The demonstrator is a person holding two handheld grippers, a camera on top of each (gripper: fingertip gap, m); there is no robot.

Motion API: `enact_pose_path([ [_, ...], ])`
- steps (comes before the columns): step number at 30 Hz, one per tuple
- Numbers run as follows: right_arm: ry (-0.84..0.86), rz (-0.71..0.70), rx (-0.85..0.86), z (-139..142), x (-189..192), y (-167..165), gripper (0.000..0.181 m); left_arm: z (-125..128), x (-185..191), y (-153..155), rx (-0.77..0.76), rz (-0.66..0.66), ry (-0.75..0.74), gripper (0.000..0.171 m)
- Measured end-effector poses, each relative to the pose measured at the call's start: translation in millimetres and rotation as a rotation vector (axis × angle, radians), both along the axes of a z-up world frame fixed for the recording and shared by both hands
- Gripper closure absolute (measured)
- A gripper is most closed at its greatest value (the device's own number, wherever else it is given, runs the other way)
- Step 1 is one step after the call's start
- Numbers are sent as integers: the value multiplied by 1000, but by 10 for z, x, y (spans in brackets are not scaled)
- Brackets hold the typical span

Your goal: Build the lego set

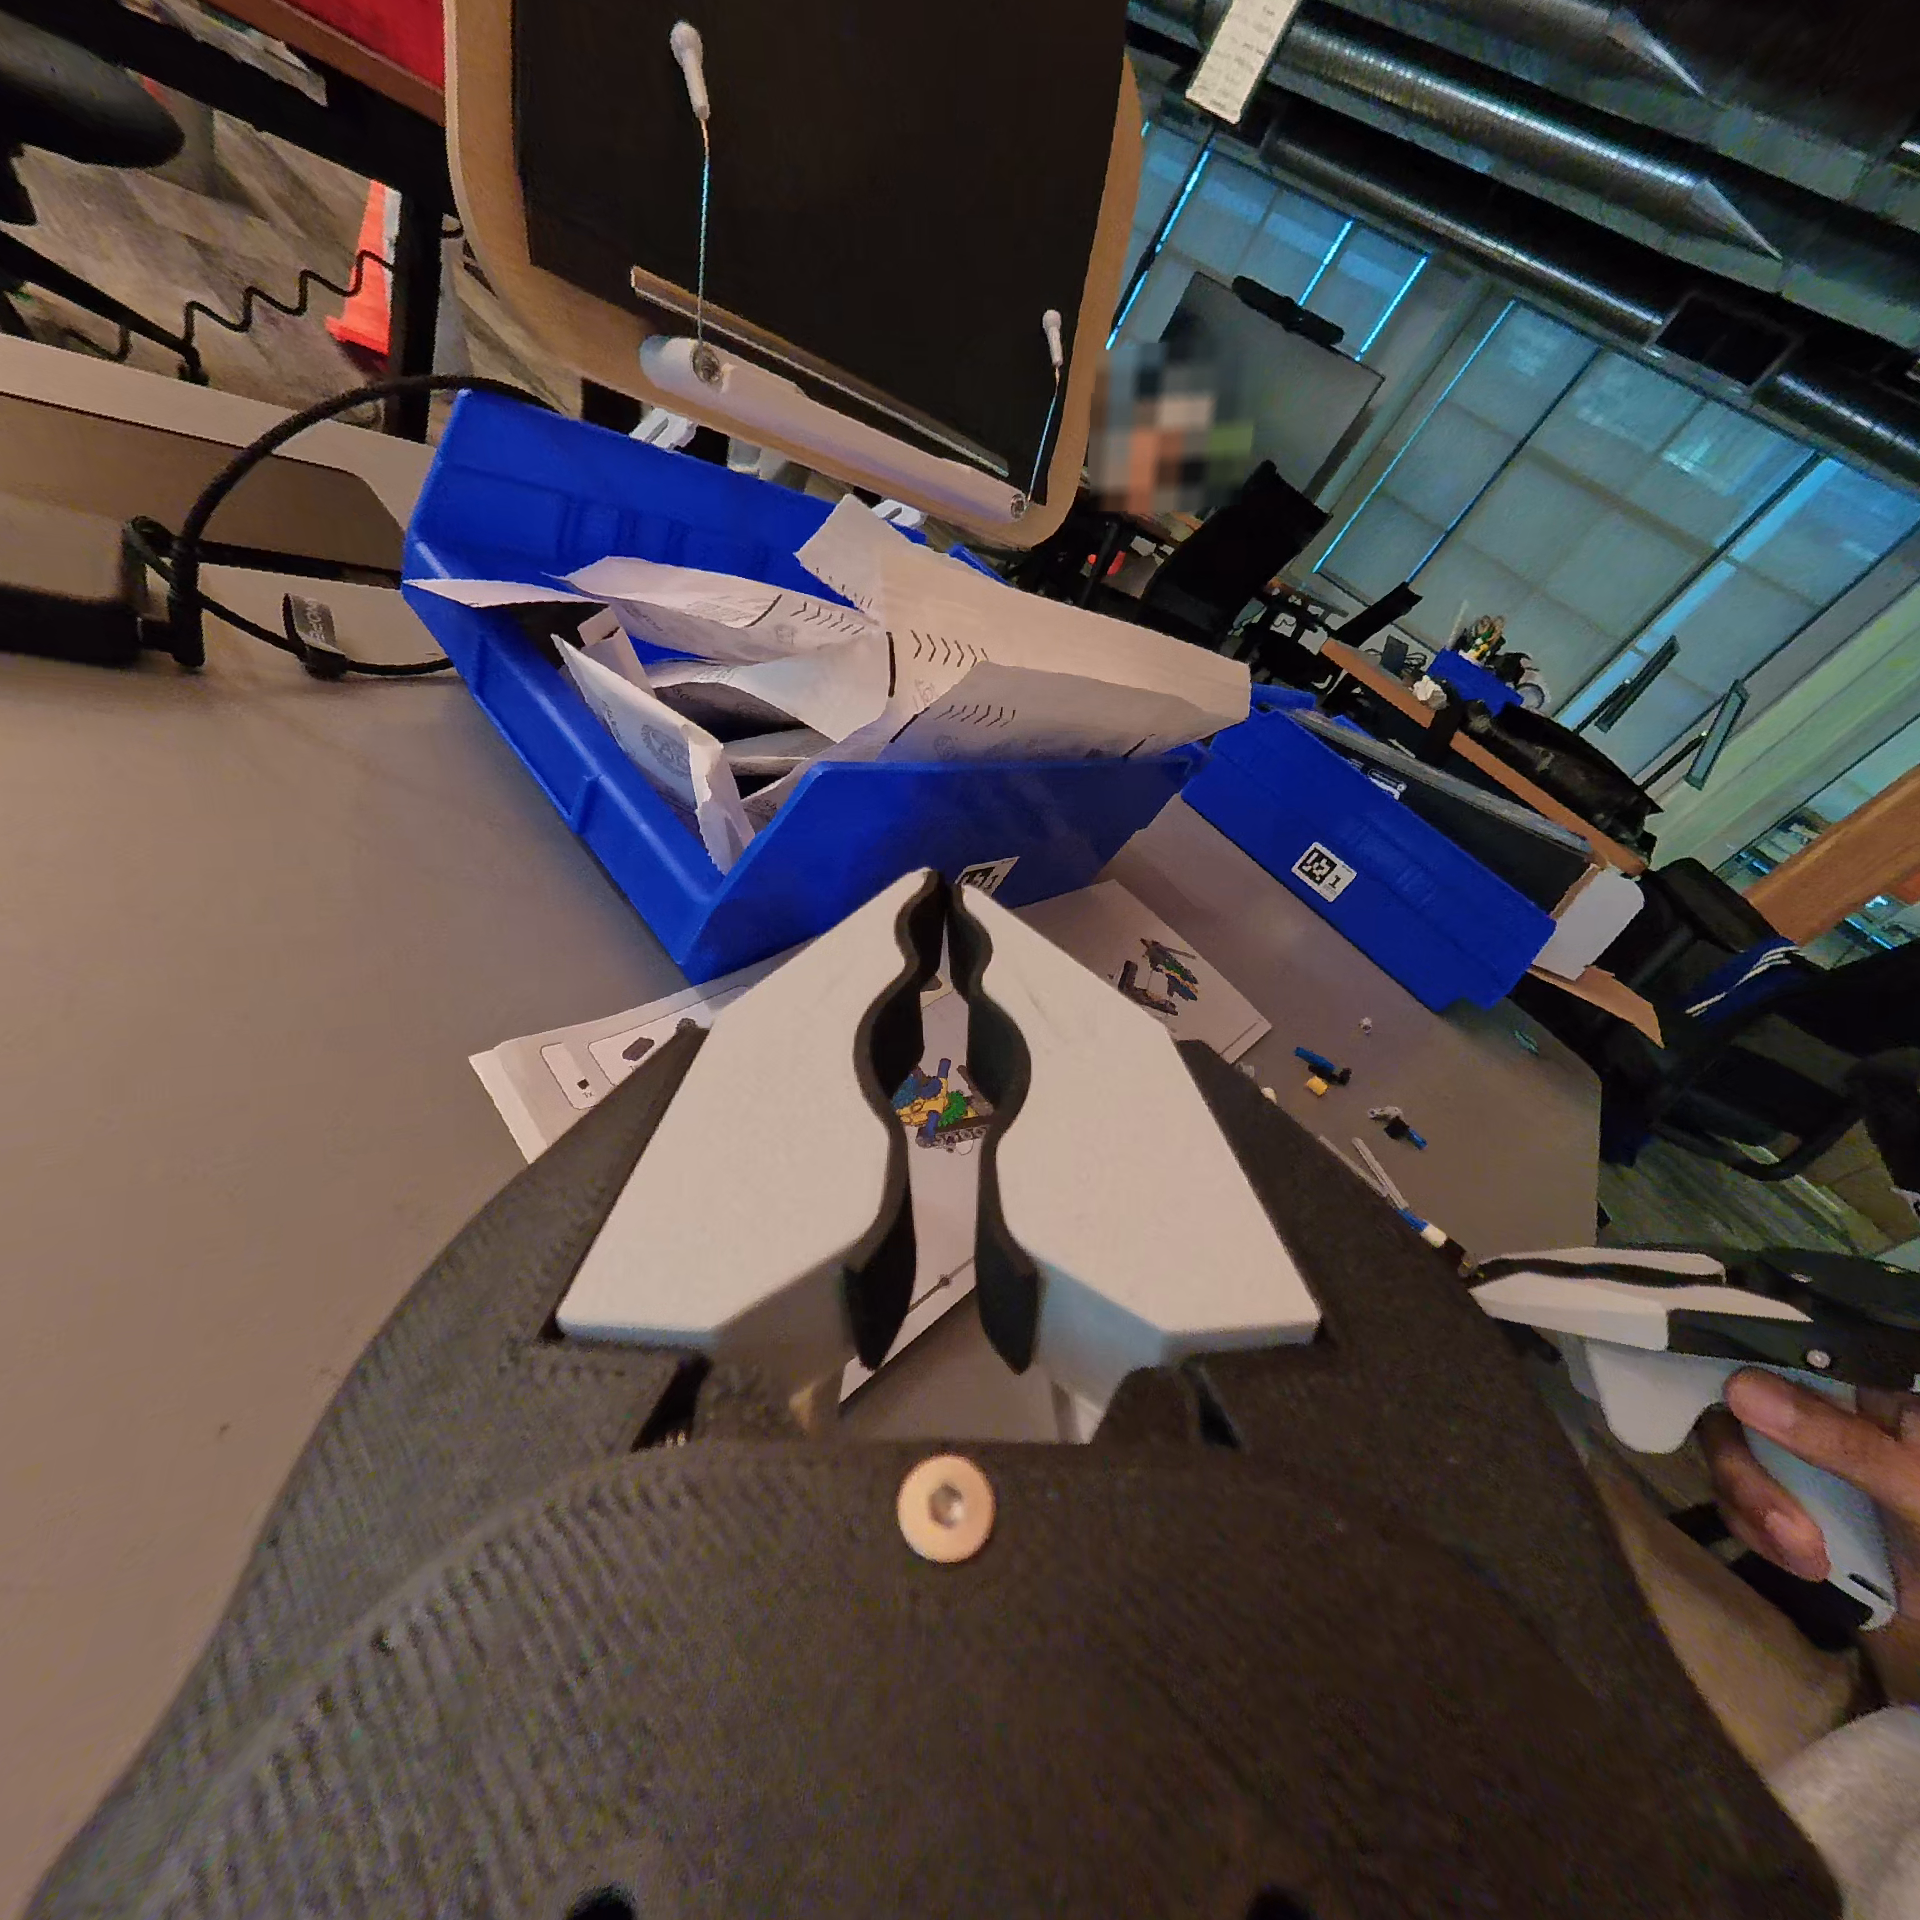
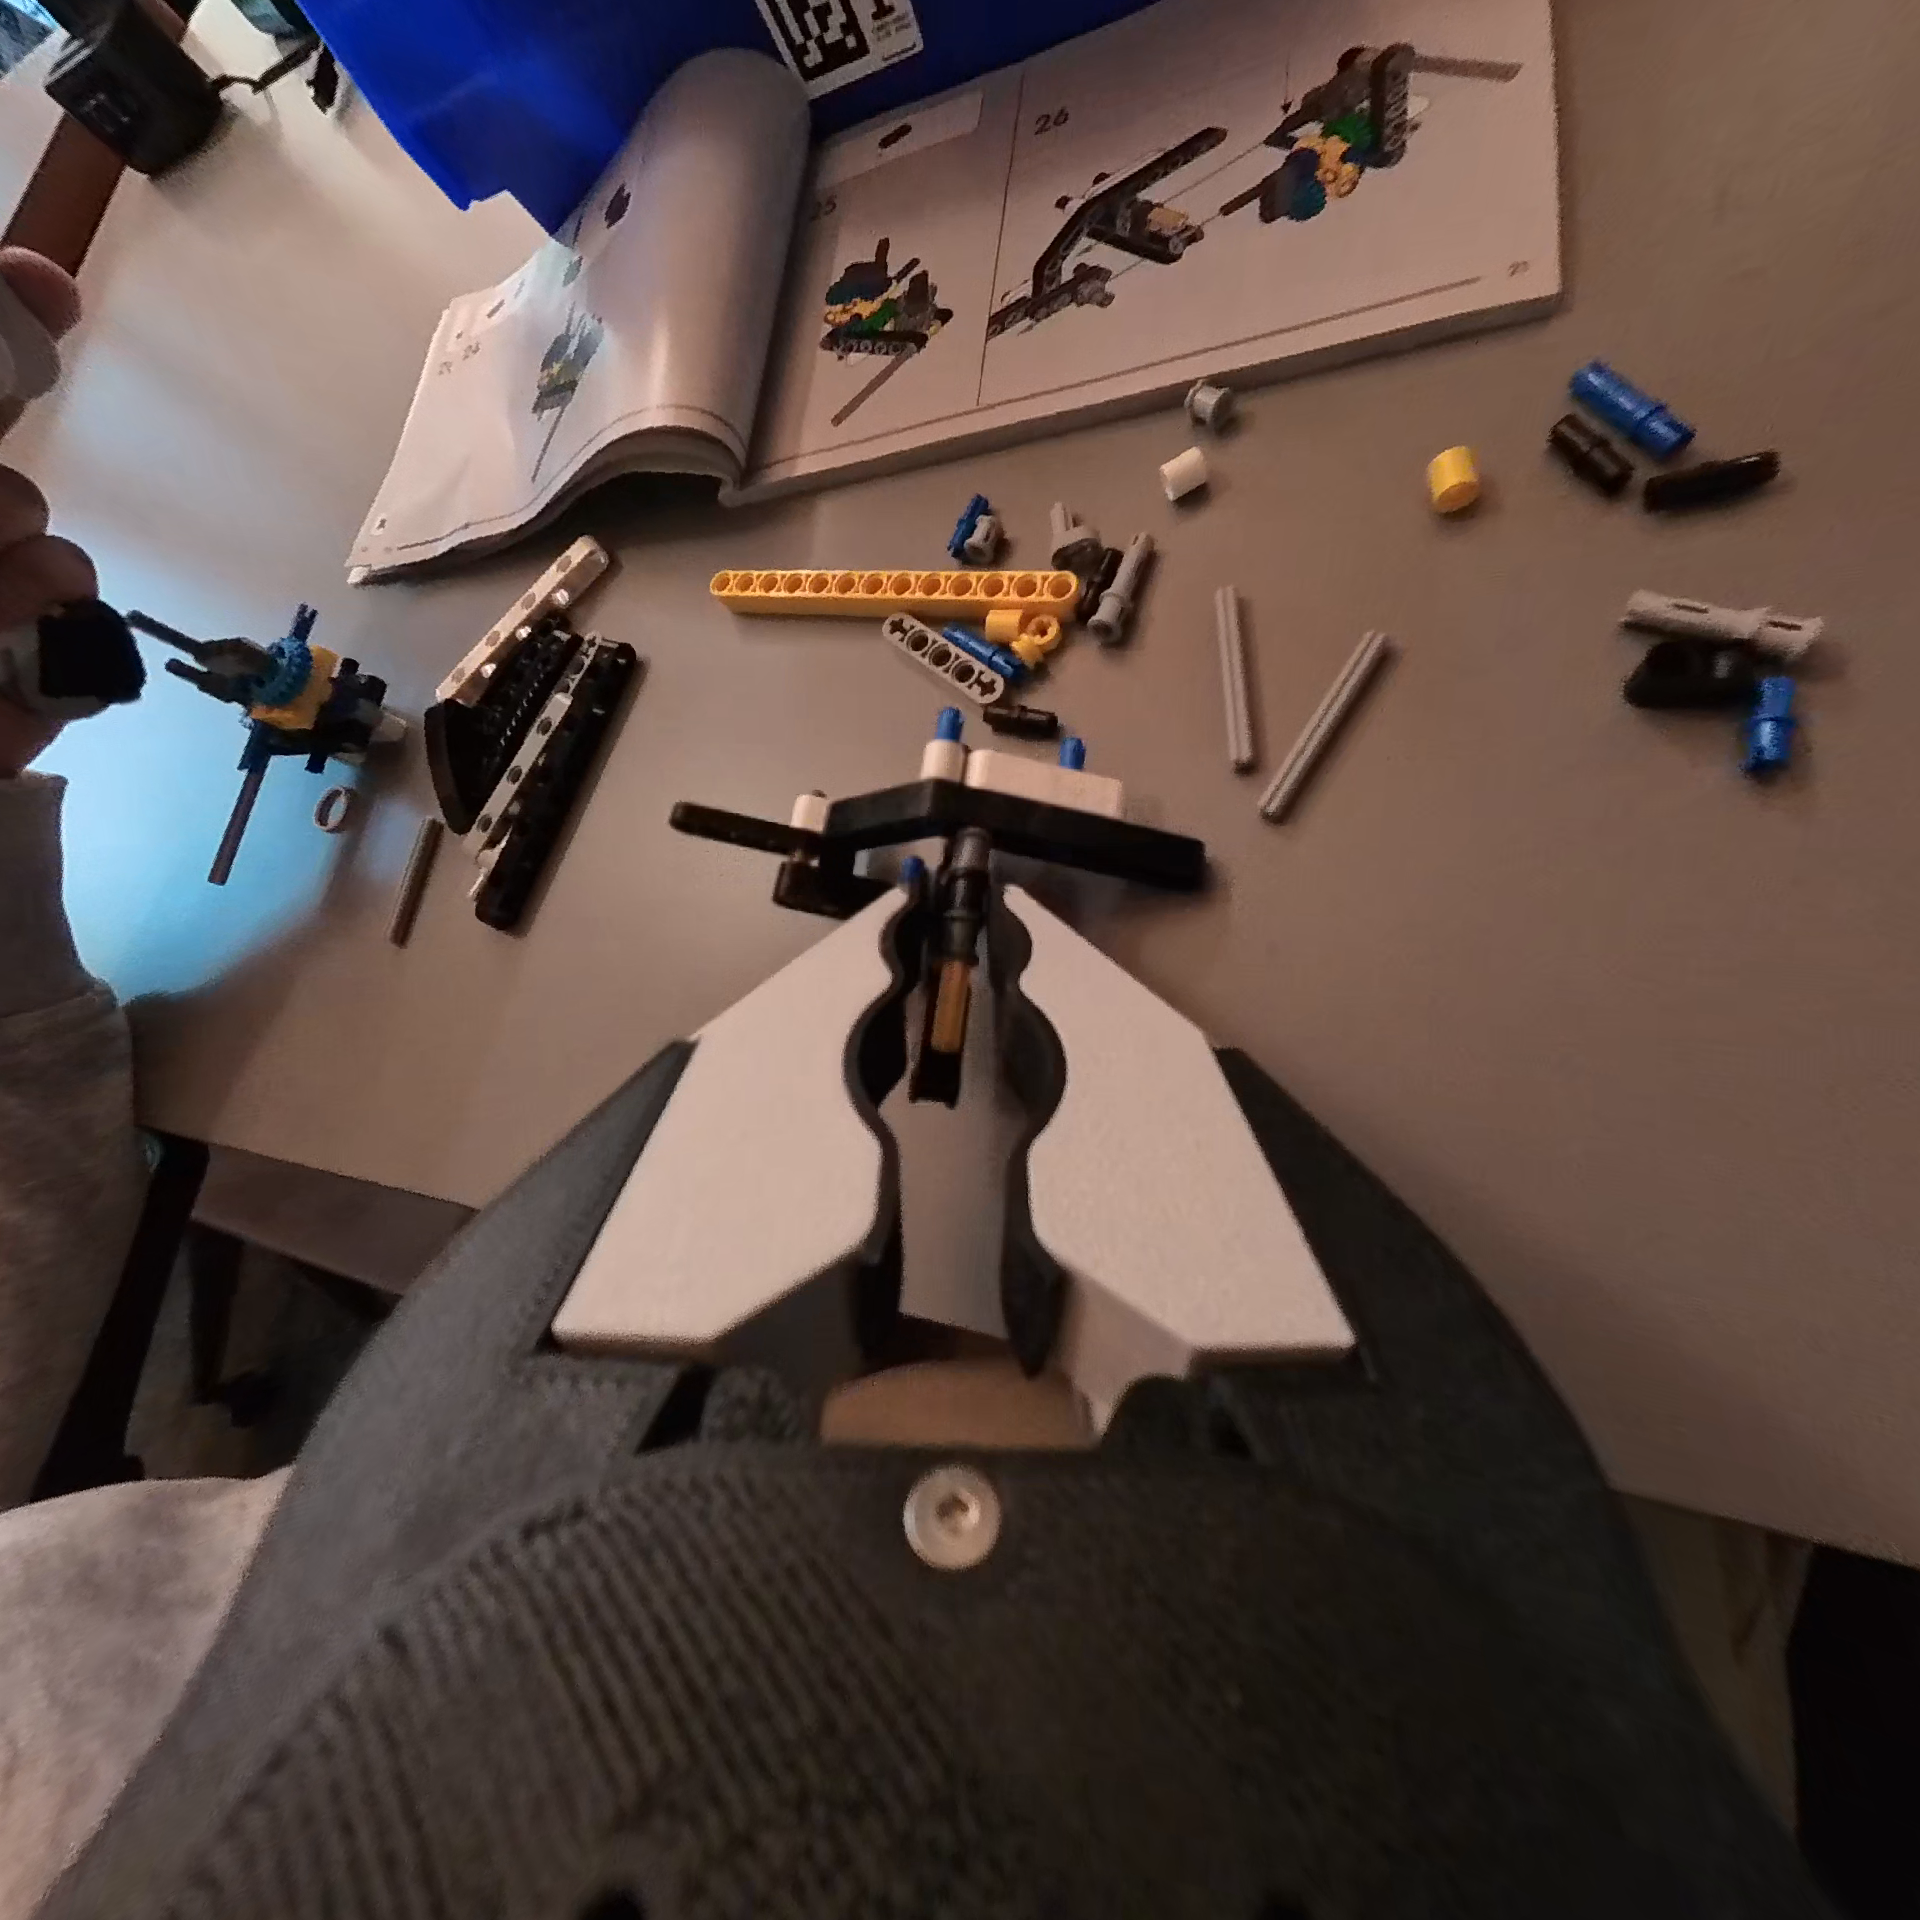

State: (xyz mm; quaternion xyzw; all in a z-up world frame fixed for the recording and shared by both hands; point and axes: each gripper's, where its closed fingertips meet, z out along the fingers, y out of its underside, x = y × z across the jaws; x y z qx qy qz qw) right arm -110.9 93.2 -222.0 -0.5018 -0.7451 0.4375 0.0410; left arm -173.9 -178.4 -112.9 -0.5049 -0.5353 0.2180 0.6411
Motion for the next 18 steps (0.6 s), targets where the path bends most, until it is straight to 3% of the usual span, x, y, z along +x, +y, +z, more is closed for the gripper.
enact_pose_path([
  [9,17,-1,-6,18,-19,28,167,-10,-2,5,-5,0,-3,171],
  [18,112,77,29,200,-74,164,133,-19,-5,-3,-4,1,-5,171],
])
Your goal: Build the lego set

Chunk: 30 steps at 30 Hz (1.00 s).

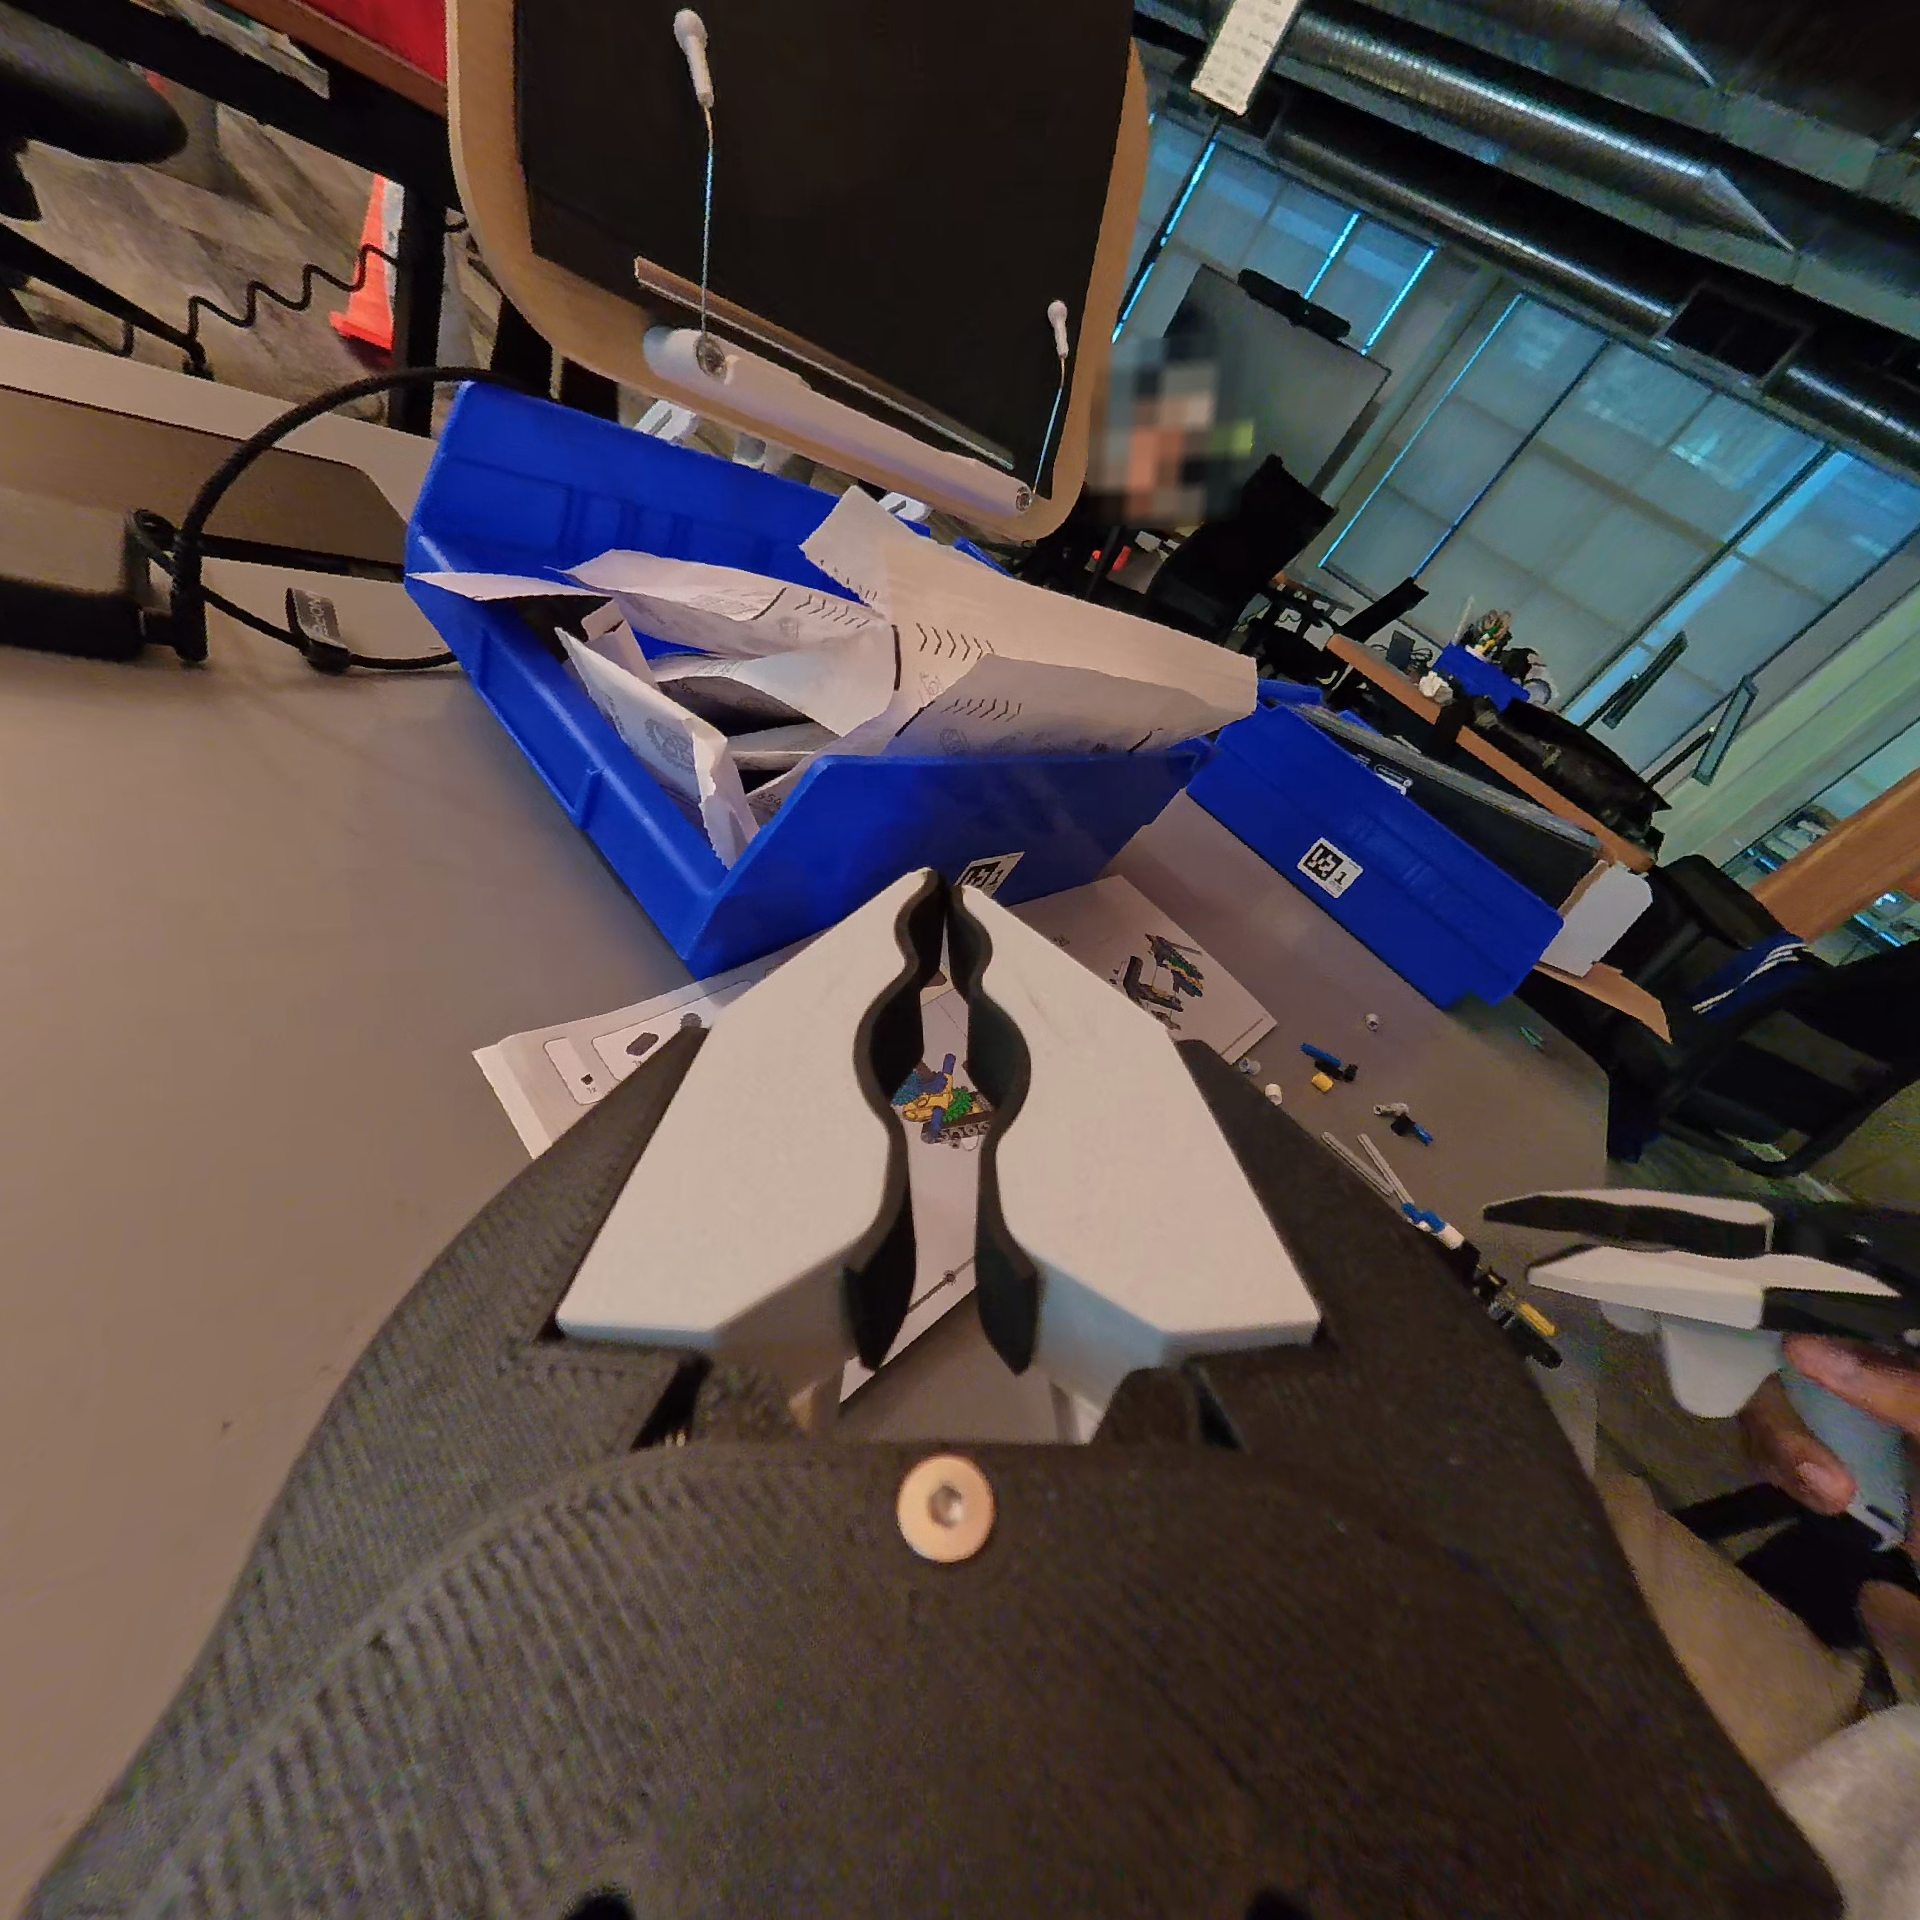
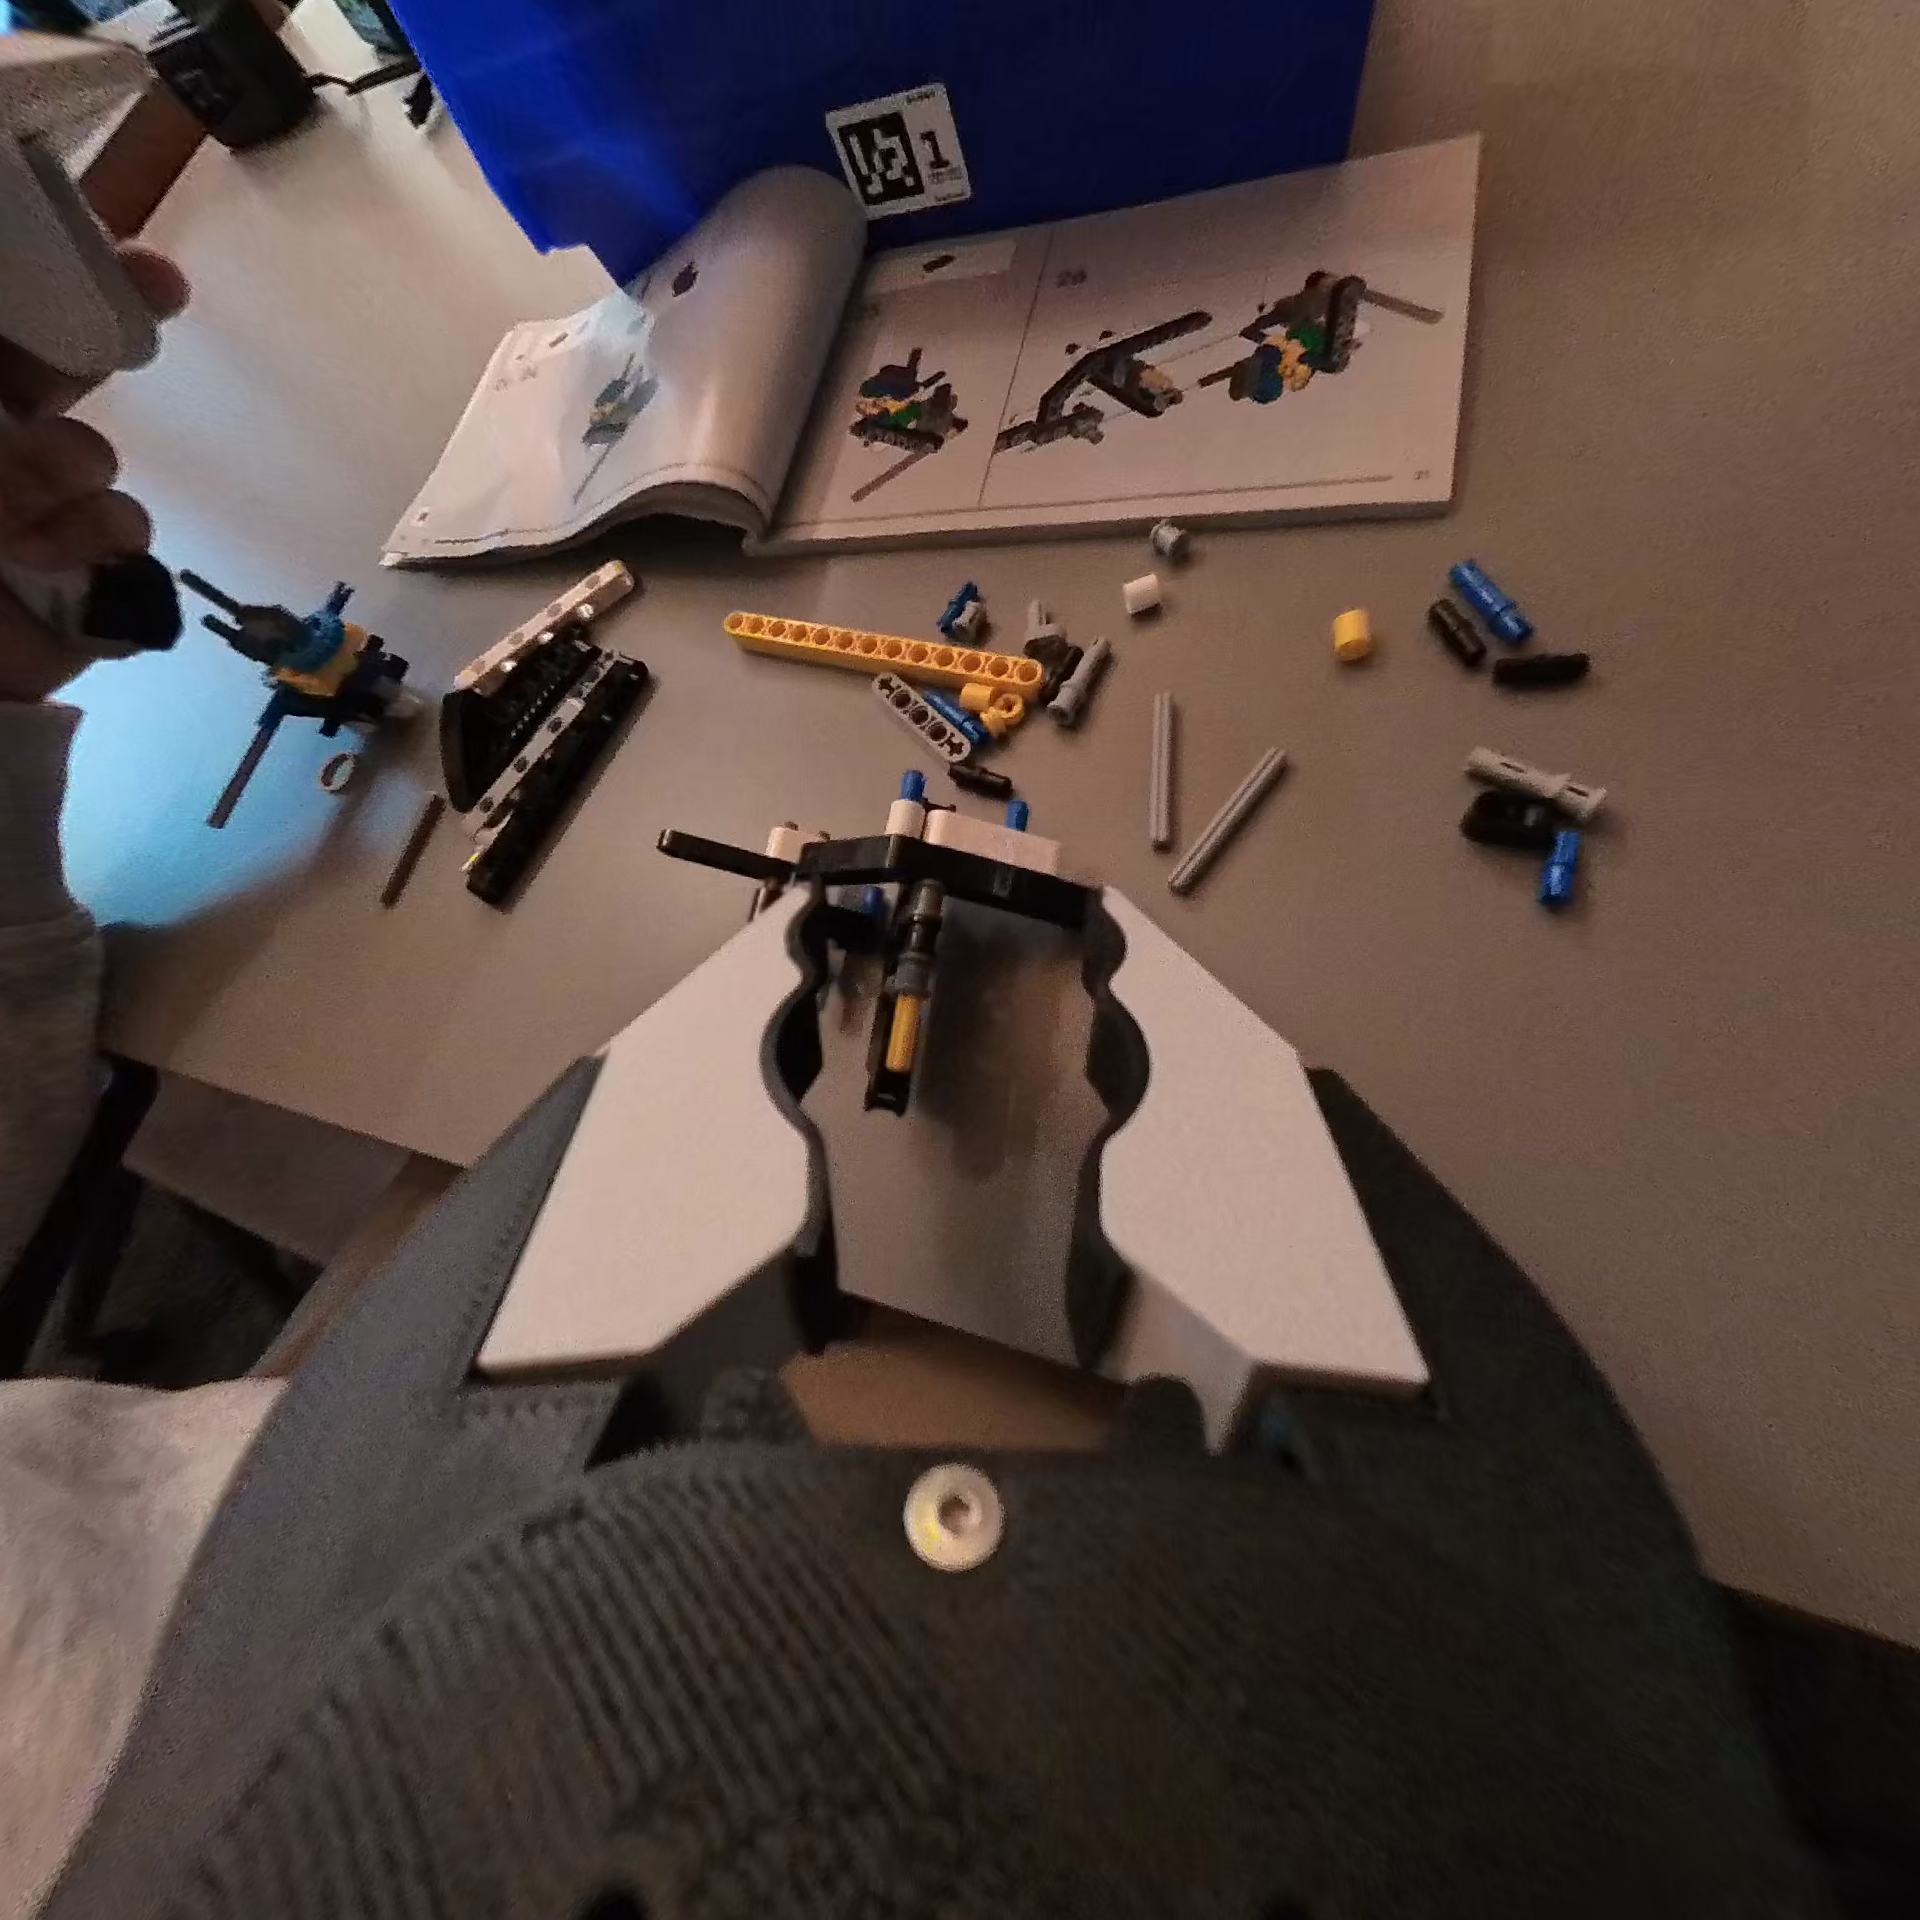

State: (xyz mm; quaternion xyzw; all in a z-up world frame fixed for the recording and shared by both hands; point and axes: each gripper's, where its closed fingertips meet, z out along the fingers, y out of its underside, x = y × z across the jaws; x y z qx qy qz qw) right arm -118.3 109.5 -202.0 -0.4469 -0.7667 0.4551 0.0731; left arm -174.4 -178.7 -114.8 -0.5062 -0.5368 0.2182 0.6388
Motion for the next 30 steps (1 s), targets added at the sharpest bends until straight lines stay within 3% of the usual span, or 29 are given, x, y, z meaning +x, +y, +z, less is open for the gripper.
enact_pose_path([
  [9,66,32,-65,196,-105,121,127,-2,-1,-4,-15,4,2,171],
  [17,397,63,-108,664,-238,160,130,-41,-17,-37,-94,36,24,171],
  [28,502,-34,15,512,-469,542,127,-7,71,-291,-65,84,65,171],
  [30,506,-43,73,462,-543,576,142,-69,57,-350,-71,82,50,171],
])
